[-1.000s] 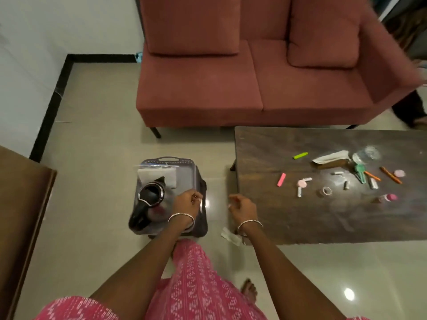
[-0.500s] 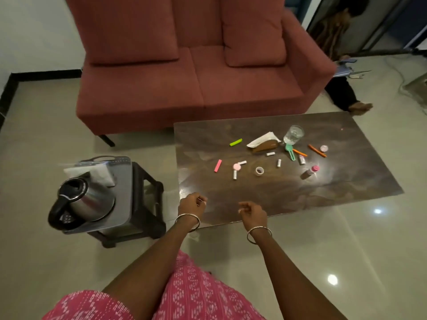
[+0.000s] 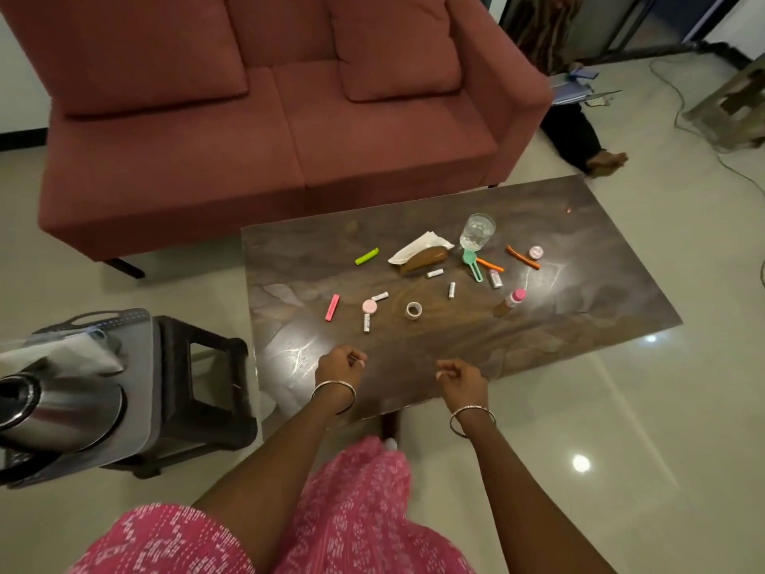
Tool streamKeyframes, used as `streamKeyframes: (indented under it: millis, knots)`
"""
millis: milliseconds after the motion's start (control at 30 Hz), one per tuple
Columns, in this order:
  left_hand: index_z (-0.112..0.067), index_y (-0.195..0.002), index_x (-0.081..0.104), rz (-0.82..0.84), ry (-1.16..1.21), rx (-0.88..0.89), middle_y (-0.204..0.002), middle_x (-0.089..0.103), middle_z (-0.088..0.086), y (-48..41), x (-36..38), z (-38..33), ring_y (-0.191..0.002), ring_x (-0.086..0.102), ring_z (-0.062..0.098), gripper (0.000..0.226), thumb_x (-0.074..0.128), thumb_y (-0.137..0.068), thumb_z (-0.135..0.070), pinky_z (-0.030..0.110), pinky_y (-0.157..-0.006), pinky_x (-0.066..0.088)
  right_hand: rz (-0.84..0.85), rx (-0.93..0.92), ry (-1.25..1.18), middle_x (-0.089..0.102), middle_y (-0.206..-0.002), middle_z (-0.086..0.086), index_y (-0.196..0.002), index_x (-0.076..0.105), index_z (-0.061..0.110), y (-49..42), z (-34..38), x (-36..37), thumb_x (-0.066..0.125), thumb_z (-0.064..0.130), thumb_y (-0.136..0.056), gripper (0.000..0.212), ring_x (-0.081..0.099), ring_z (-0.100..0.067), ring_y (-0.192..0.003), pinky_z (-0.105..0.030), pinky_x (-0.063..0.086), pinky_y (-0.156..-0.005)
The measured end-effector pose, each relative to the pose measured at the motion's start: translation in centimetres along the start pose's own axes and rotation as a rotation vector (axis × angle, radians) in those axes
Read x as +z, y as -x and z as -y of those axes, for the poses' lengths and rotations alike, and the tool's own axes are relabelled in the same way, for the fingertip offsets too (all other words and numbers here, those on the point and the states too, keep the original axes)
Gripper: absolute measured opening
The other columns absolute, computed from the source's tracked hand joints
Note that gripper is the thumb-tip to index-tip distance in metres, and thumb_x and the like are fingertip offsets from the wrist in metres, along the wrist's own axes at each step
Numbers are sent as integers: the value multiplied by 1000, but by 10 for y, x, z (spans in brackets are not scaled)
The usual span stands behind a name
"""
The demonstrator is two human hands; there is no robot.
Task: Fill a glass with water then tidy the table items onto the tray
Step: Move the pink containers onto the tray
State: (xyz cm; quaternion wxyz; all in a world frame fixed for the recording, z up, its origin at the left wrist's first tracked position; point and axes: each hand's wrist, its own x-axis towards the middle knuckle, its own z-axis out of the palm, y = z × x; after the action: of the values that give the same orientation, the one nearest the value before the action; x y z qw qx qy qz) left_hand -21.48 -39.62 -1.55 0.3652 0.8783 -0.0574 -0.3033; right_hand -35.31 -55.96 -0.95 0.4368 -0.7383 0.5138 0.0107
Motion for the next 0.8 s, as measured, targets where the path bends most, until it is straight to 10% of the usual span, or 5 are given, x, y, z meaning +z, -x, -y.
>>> streamKeyframes:
  millis: [800]
  knots:
    - [-12,-125,52,-55,-455,-239,-126,56,9,-204,94,-47,-113,55,32,40,59,-87,-25,39,-92,44,316,21,258,76,-91,-16,-103,76,14,-261,25,-27,61,7,-86,23,71,-35,-92,-44,53,-90]
